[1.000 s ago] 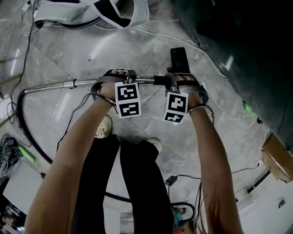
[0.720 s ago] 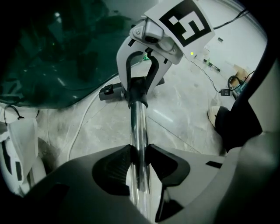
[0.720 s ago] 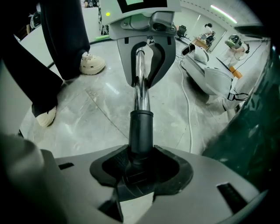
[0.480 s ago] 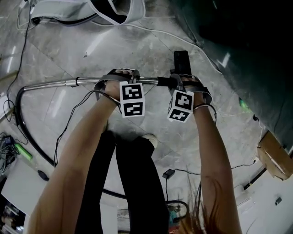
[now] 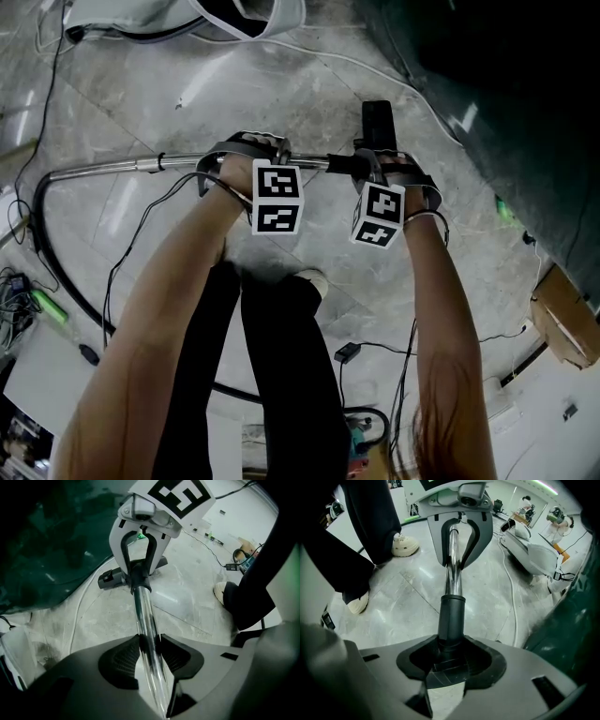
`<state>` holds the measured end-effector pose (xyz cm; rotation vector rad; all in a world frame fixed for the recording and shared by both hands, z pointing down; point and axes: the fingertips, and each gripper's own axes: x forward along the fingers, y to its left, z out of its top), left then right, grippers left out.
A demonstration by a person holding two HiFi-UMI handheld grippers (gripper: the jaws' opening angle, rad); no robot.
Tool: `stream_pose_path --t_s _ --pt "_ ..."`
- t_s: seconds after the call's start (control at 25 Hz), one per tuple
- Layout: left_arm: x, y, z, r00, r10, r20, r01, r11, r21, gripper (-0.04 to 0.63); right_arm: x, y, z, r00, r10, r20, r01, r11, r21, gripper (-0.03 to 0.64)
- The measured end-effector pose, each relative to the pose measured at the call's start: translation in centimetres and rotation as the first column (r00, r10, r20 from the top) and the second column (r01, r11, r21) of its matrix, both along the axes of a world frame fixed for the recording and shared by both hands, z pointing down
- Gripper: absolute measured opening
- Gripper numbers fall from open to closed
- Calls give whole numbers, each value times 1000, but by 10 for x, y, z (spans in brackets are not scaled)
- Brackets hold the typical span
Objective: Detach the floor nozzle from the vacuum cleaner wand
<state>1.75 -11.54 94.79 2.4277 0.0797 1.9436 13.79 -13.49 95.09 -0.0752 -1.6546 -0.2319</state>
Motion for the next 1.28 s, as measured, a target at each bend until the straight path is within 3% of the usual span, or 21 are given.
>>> stream_pose_path --t_s 0.08,0.16,0.24,0.28,0.36,0.4,0.44,0.52,0.72,0.84,1.04,1.16,1.28 --pt "1 1 -1 1000 11 2 -11 1000 4 144 -3 1 -1 1000 13 3 -13 1000 -14 179" --pt "-5 2 2 999 23 39 -23 1000 11 146 8 1 2 998 28 -59 -29 999 -23 179" --pt "-35 -4 9 994 0 112 -4 999 33 146 66 -4 4 966 97 -241 -100 995 2 176" --pt "-55 -12 9 993 -41 111 35 998 49 146 108 -9 -3 933 186 -307 -186 982 31 175" --pt "-90 -30 1 988 -137 63 133 988 73 143 176 -13 -29 865 382 -327 -376 923 84 173" --pt "-101 -37 -3 984 -170 60 165 983 78 143 194 -10 -38 849 414 -327 -406 909 97 173" --pt "-106 -40 -5 981 -183 69 177 981 78 143 200 -3 -41 856 396 -332 -385 917 104 173" --pt "-100 -37 -6 983 -167 76 162 985 65 143 192 9 -36 888 328 -324 -309 945 109 172" --pt "-79 -28 -3 989 -140 53 135 987 86 144 117 6 -15 931 319 -177 -303 947 109 172" --pt "-79 -32 -2 985 -166 41 161 982 100 144 76 -1 -9 954 274 -121 -261 959 114 169" --pt "-65 -19 -11 976 -216 14 216 976 33 146 25 -1 -20 970 241 -20 -237 965 108 150" --pt "-52 -14 -32 966 -255 -51 257 966 29 146 7 -3 -36 952 302 41 -305 947 98 152" --pt "-46 -8 -59 924 -360 -130 363 932 -4 144 -14 3 -60 878 461 127 -467 884 21 150"
